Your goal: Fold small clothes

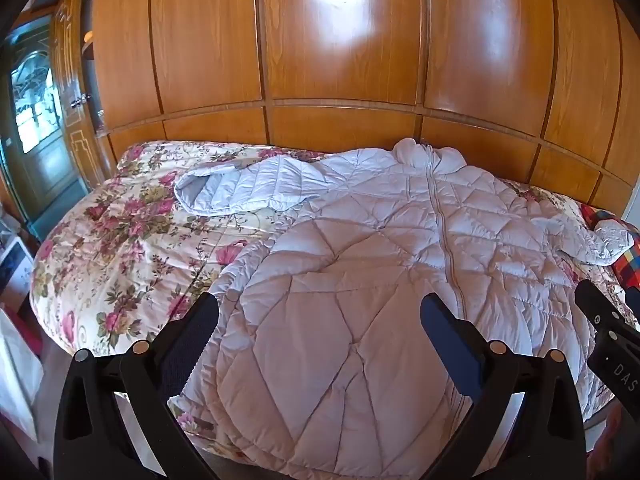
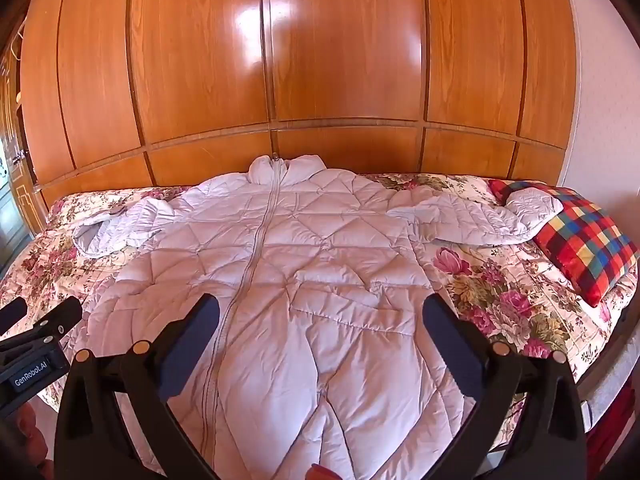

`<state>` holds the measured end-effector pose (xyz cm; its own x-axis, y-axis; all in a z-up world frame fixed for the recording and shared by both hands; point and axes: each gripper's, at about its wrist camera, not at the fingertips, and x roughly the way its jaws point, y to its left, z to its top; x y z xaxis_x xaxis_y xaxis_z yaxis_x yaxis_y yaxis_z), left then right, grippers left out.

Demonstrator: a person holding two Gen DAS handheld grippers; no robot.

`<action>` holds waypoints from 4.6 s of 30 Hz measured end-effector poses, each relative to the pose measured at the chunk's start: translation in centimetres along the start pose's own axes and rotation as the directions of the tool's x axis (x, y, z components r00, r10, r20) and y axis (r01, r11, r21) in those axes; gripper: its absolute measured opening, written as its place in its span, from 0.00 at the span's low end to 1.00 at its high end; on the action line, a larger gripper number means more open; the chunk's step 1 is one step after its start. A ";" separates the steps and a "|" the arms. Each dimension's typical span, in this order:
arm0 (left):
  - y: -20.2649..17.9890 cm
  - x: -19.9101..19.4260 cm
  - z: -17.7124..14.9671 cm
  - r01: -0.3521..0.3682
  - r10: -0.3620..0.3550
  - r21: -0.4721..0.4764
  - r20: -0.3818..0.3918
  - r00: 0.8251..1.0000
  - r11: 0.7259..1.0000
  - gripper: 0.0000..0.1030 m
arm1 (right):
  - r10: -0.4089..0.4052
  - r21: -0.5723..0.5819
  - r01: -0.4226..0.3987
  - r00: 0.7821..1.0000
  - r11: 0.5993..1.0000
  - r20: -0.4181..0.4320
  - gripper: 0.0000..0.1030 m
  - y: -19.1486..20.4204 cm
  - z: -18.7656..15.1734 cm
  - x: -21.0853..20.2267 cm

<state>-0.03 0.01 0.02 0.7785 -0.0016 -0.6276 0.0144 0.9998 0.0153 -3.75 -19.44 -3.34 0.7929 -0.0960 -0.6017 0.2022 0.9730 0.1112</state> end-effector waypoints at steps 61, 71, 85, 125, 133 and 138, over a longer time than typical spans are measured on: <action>0.0 1.2 -0.8 0.000 0.000 0.014 -0.057 0.998 1.000 0.97 | -0.019 0.002 0.019 1.000 1.000 -0.015 0.98 -0.3 -0.2 0.7; -0.1 1.3 -0.9 0.000 0.001 0.016 -0.065 0.998 1.000 0.97 | -0.014 0.003 0.014 1.000 1.000 -0.024 0.98 -0.3 -0.3 0.8; 0.0 1.7 -0.8 -0.001 0.002 0.013 -0.081 0.997 1.000 0.97 | -0.011 0.001 0.011 0.999 1.000 -0.032 0.98 -0.2 -0.2 1.0; 3.9 11.5 0.4 0.167 -0.183 -0.129 -0.123 0.975 0.978 0.97 | -0.020 0.275 0.043 0.996 0.960 -0.089 0.98 -18.8 0.6 10.2; 2.4 15.9 2.5 0.144 -0.150 -0.054 -0.108 0.983 0.988 0.97 | -0.069 0.442 0.128 0.987 0.888 -0.146 0.76 -28.8 1.7 15.3; 1.8 17.8 2.3 0.125 -0.127 -0.022 -0.103 0.987 0.992 0.97 | -0.099 0.566 0.199 0.974 0.800 -0.203 0.61 -35.4 2.2 18.5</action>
<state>15.30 1.70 -9.34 0.7017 -0.1262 -0.7012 0.0982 0.9919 -0.0802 5.04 -56.13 -16.71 0.6355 -0.1470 -0.7580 0.6450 0.6407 0.4165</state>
